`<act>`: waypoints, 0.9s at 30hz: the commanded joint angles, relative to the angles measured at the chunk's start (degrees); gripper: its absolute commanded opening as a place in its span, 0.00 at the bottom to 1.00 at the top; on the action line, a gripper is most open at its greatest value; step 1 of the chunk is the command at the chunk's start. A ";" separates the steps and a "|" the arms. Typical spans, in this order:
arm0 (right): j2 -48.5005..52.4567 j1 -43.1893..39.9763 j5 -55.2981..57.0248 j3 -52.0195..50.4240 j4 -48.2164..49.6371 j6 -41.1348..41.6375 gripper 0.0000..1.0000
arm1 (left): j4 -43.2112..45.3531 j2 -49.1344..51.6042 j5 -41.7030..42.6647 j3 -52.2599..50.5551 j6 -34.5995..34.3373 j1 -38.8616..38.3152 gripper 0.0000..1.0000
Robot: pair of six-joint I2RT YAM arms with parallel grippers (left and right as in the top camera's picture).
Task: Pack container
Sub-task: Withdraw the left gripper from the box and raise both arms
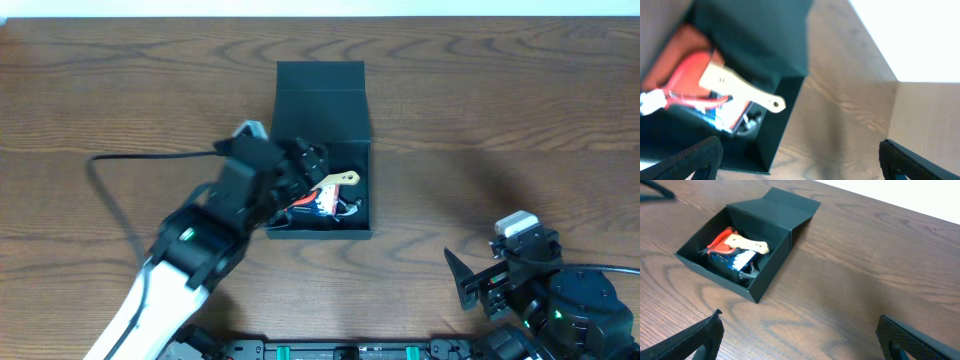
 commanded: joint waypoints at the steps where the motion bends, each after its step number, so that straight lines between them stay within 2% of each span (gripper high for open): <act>1: -0.26 -0.39 0.74 0.00 0.07 0.76 0.99 | -0.13 -6.19 -1.99 0.39 17.00 1.11 0.99; 3: -0.26 -0.39 0.74 0.00 0.07 0.76 0.99 | -0.13 -9.35 -1.97 0.39 19.37 1.14 0.99; 8: -0.24 -0.39 0.74 0.00 0.07 0.76 0.99 | -0.44 -15.34 -1.92 0.39 19.43 1.14 0.99; 11: -0.26 -0.39 0.74 0.00 0.07 0.76 0.99 | -4.57 -16.92 -1.77 0.39 19.41 1.14 0.99; 16: -0.26 -0.39 0.74 0.00 0.07 0.76 0.99 | -9.64 -17.11 -1.75 0.39 19.41 1.14 0.98; 23: -0.24 -0.39 -2.34 -0.07 0.07 0.96 0.99 | -10.25 -16.85 -1.75 0.39 19.41 1.14 0.99; 27: -0.02 -0.39 -4.04 -0.04 6.40 2.03 0.99 | -10.21 -16.79 -1.77 0.39 19.43 1.16 0.99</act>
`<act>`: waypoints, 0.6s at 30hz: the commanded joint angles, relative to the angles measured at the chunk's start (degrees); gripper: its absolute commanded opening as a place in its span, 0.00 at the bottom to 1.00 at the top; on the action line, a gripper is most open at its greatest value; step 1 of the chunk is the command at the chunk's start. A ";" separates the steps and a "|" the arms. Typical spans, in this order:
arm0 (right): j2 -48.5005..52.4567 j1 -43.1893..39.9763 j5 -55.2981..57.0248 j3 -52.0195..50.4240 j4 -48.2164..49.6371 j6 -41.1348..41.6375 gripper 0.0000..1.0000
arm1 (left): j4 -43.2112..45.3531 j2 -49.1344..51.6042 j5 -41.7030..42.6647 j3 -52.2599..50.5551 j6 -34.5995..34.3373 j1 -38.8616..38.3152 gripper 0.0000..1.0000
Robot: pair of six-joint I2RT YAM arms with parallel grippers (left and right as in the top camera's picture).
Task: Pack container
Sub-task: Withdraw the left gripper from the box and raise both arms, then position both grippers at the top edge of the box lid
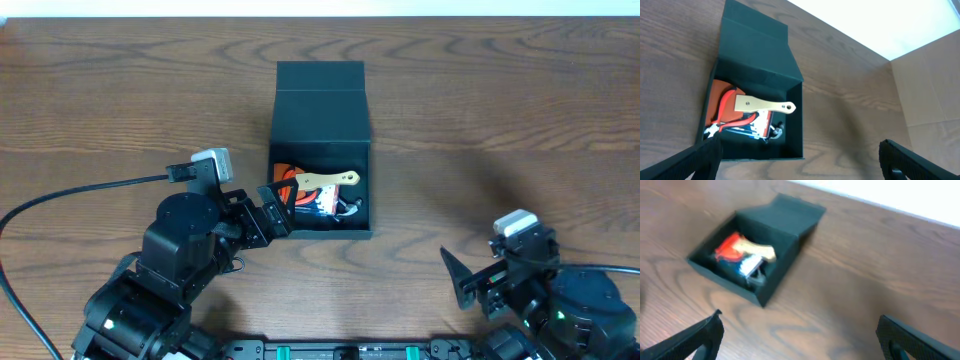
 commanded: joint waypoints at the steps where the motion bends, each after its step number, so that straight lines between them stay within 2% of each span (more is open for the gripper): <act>1: 0.26 -0.39 -1.75 0.07 4.22 2.14 0.99 | 0.22 0.11 -0.68 0.39 0.79 0.42 0.99; 7: 10.36 -0.90 -1.25 2.91 12.11 6.58 0.99 | 0.57 1.81 0.22 0.42 -2.27 5.60 0.98; 15: 36.09 -7.48 -2.64 20.46 9.16 6.56 0.99 | 8.02 12.37 12.20 0.44 -2.01 21.49 1.00; 18: 44.30 -9.40 -4.11 26.43 9.22 6.56 0.99 | 11.56 18.47 16.55 0.46 -2.05 27.52 0.88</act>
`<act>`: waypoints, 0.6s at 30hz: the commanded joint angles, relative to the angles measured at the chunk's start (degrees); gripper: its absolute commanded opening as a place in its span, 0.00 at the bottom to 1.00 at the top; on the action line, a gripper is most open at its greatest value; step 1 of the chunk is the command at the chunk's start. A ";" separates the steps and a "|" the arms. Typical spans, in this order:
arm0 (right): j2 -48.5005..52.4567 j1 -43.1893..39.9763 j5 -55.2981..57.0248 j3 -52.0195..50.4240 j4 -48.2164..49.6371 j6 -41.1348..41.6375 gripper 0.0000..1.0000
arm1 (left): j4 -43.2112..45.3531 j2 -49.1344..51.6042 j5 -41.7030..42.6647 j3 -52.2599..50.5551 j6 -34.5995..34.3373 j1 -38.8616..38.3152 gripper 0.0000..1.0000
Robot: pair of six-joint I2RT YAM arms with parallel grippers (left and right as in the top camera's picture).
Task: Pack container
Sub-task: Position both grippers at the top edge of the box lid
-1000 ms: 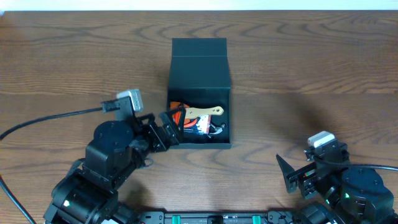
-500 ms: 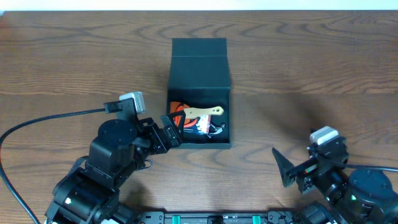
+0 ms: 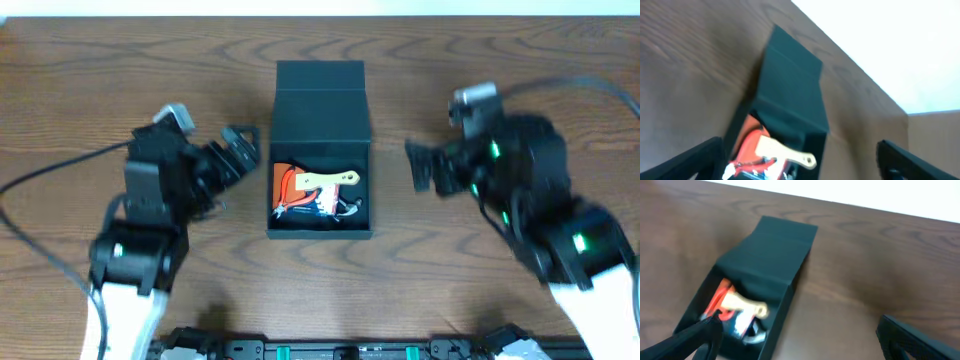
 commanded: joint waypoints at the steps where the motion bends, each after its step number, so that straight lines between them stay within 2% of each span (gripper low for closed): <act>1: 7.45 -2.34 -2.10 6.38 0.39 1.01 0.99 | 2.64 6.71 7.61 0.44 0.07 6.36 0.84; 2: 9.90 -2.95 -2.23 7.58 1.01 1.01 0.99 | 3.89 9.05 8.66 0.44 -0.35 8.15 0.75; 3: 11.80 -3.45 -2.23 8.28 1.51 1.03 0.90 | 5.01 11.06 9.40 0.44 -1.03 9.55 0.68; 7: 19.34 -5.49 -2.93 8.81 3.89 3.50 0.46 | 9.66 19.30 11.85 0.44 -2.51 14.23 0.40; 9: 22.97 -6.34 -4.46 8.81 4.35 5.62 0.22 | 11.93 23.15 13.03 0.44 -2.49 15.76 0.32; 11: 26.56 -7.23 -6.75 8.81 5.01 8.22 0.01 | 13.99 27.08 14.60 0.44 -2.58 16.96 0.22; 13: 30.23 -8.26 -10.25 8.81 6.36 10.91 0.01 | 15.87 31.10 16.94 0.44 -4.17 17.94 0.06; 18: 37.86 -10.34 -18.01 8.81 11.04 15.56 0.01 | 22.03 41.00 24.30 0.44 -8.00 18.99 0.06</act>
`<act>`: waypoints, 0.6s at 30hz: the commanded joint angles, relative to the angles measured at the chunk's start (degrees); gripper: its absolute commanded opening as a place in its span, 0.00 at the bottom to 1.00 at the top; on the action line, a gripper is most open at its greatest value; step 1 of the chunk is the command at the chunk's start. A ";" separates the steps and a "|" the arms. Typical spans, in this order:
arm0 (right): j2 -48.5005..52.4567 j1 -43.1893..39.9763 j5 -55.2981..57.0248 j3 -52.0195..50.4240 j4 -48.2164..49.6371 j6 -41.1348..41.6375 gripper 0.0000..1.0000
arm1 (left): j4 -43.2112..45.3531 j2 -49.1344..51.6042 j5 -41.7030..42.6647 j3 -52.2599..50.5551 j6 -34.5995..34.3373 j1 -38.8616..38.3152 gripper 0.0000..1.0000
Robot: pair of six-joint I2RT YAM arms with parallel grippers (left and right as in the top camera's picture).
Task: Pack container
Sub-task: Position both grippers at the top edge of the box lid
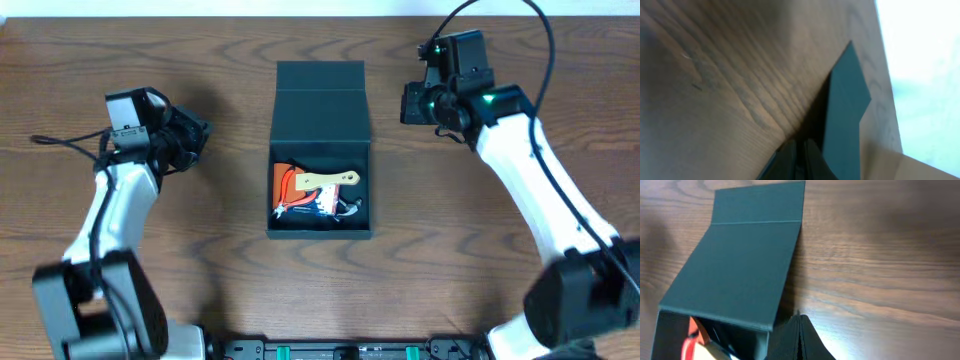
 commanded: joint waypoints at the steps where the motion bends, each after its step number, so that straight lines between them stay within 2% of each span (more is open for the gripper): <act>1: 4.02 -1.51 -7.15 0.74 1.79 5.84 0.01 | 2.82 6.16 7.45 0.46 -3.91 0.46 0.06; 8: 12.96 -2.45 -9.46 0.74 2.34 11.76 0.01 | 7.89 14.67 13.44 0.46 -9.18 0.39 0.06; 18: 21.49 -2.56 -15.91 0.74 4.31 16.96 0.01 | 8.68 18.56 15.65 1.49 -10.10 -2.64 0.06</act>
